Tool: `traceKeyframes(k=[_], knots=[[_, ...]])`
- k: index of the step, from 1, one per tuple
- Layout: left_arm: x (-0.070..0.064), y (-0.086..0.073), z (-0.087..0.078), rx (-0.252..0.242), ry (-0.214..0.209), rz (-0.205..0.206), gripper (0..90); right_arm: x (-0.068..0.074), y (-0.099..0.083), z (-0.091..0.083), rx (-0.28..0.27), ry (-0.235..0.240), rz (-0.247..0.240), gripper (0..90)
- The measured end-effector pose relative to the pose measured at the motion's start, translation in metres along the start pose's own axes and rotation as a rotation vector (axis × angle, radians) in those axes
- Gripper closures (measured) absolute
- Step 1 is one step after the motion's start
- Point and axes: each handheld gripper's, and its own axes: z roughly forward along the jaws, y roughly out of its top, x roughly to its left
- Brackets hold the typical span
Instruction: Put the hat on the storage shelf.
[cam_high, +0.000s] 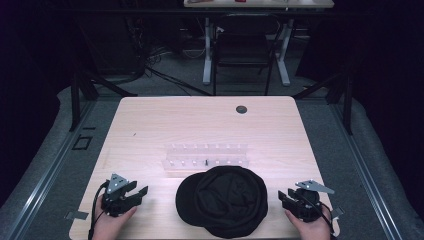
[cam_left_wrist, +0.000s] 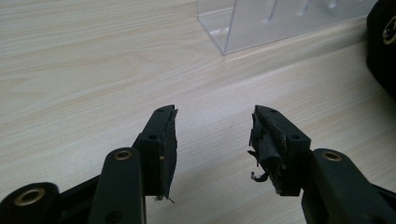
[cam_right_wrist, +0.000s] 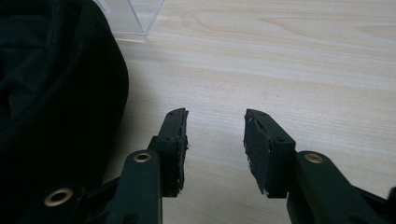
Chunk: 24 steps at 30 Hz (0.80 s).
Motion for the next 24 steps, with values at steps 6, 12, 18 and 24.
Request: traceKeyframes(k=[6,12,18,24], knots=[[0.0,-0.002,-0.002,0.003,-0.011,0.001,49.2,0.003,0.004,-0.002,0.027,-0.002,-0.001,58.1],[0.002,-0.002,-0.004,-0.003,-0.01,-0.004,49.3,0.004,0.015,-0.008,0.03,0.002,0.035,57.3],[0.001,0.0,-0.002,-0.003,-0.013,-0.008,49.4,0.01,0.028,-0.013,0.061,0.038,0.028,57.9],[-0.001,0.0,-0.001,0.011,-0.018,0.001,49.5,0.016,0.037,-0.019,0.12,0.085,0.039,57.4]])
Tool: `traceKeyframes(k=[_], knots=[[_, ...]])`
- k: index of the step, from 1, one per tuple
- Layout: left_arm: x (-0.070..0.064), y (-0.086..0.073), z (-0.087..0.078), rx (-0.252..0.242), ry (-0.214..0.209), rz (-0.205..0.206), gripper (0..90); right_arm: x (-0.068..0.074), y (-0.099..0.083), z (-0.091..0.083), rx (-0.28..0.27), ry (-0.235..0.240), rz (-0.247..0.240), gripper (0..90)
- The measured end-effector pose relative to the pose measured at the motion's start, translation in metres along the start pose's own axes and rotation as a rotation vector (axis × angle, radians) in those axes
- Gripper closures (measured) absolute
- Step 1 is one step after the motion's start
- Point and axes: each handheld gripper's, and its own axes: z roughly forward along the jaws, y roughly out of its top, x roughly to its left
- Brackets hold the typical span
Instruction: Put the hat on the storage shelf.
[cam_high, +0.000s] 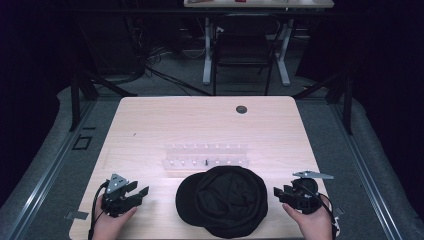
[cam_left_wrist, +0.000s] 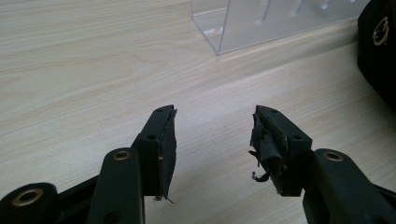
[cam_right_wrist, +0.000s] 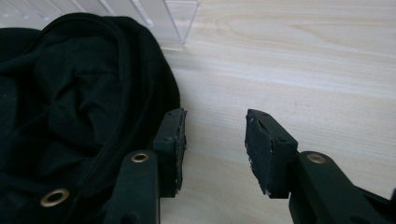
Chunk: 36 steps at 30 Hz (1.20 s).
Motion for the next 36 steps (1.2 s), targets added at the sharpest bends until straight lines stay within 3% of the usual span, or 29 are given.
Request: traceKeyframes(k=[9,18,36], knots=[[-0.001,0.0,0.001,0.006,-0.002,0.004,49.5,-0.002,0.016,-0.007,0.081,0.079,0.036,58.1],[-0.002,0.0,0.001,0.01,-0.002,0.007,49.4,0.004,0.032,-0.006,0.149,0.124,0.037,60.2],[-0.002,-0.001,0.002,0.017,-0.007,0.003,49.4,0.014,0.04,0.022,0.277,0.129,0.053,62.0]])
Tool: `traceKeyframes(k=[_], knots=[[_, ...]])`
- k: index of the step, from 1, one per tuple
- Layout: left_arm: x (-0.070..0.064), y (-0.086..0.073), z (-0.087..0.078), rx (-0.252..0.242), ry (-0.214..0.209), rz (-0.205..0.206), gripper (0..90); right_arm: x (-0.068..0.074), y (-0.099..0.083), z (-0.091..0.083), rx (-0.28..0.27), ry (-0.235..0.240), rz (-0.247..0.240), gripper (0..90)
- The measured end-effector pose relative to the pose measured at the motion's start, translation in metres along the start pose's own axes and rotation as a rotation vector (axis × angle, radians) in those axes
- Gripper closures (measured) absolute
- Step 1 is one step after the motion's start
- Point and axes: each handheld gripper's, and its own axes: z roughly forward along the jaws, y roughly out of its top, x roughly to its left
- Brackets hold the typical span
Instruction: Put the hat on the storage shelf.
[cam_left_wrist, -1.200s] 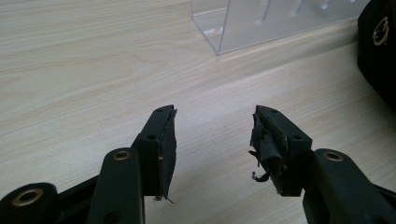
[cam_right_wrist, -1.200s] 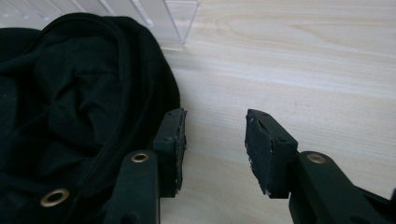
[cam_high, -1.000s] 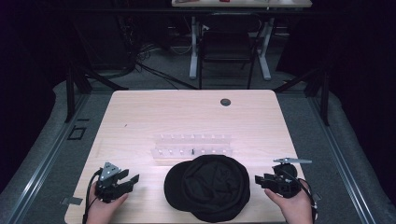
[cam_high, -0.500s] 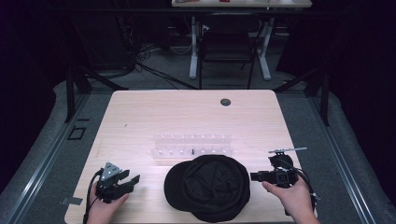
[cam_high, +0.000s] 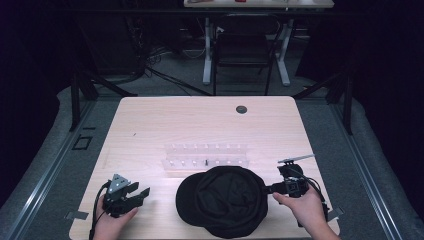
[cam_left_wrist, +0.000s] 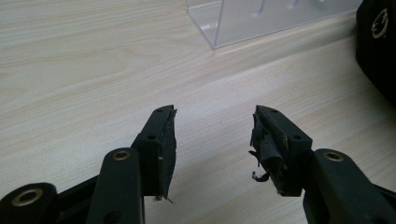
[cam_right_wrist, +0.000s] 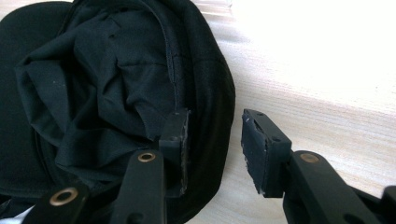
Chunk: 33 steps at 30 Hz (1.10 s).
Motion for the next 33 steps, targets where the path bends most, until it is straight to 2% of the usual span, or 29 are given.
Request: traceKeyframes(k=[8,12,16,19,23,26,27,32,33], knots=[[0.0,0.0,0.0,0.004,-0.002,0.002,49.3,-0.002,0.002,0.005,0.045,0.001,0.013,68.2],[0.0,0.0,0.001,0.004,0.0,0.005,49.4,-0.004,0.003,0.008,0.093,0.012,0.02,69.9],[-0.001,0.0,0.001,0.005,-0.002,0.006,49.3,-0.006,0.004,0.012,0.125,0.036,0.045,70.5],[-0.001,0.0,0.001,0.008,-0.003,0.008,49.3,-0.007,0.004,0.015,0.124,0.05,0.072,72.1],[-0.001,0.0,0.001,0.008,-0.002,0.007,49.4,-0.009,0.005,0.017,0.169,0.059,0.077,73.9],[-0.001,0.0,0.001,0.007,-0.002,0.008,49.3,-0.012,0.004,0.021,0.162,0.068,0.106,73.9],[-0.001,0.0,0.001,0.008,-0.002,0.008,49.4,-0.011,0.004,0.023,0.152,0.066,0.13,73.9],[-0.001,0.0,0.001,0.008,-0.003,0.008,49.3,-0.016,0.004,0.026,0.186,0.084,0.156,74.9],[-0.001,0.0,0.001,0.008,-0.003,0.008,49.4,-0.016,0.004,0.027,0.178,0.087,0.164,75.4]])
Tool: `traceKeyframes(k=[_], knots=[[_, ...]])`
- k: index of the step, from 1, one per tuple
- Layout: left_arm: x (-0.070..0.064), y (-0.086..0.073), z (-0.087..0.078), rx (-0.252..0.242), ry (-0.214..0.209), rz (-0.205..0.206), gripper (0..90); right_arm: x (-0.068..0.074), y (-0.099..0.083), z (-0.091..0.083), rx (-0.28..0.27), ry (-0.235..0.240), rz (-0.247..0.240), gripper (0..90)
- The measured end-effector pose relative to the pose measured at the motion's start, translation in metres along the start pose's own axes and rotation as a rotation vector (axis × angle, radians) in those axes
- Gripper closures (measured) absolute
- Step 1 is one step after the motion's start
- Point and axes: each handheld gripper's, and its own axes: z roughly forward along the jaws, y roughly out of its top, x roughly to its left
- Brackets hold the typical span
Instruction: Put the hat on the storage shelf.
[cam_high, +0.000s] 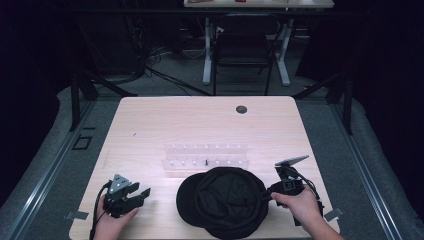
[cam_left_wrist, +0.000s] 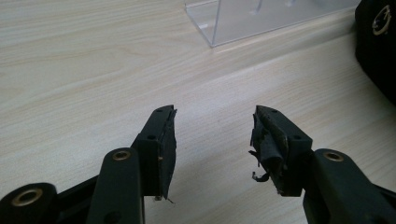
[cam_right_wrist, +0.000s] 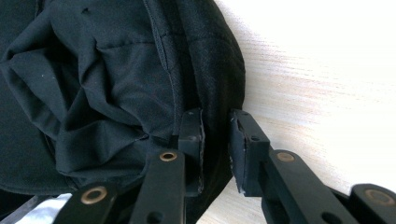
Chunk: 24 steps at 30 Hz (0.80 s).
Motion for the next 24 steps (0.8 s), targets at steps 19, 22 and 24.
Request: traceKeyframes(k=[19,22,24], knots=[[0.0,0.0,0.0,-0.003,0.001,-0.001,49.4,-0.003,0.001,-0.005,0.036,0.083,0.0,87.4],[0.0,0.0,0.0,-0.002,0.001,-0.001,49.3,-0.002,0.0,-0.009,0.04,0.089,-0.006,87.5],[0.0,0.0,0.0,-0.002,0.002,-0.001,49.3,0.0,0.001,-0.012,0.032,0.112,0.0,87.5]])
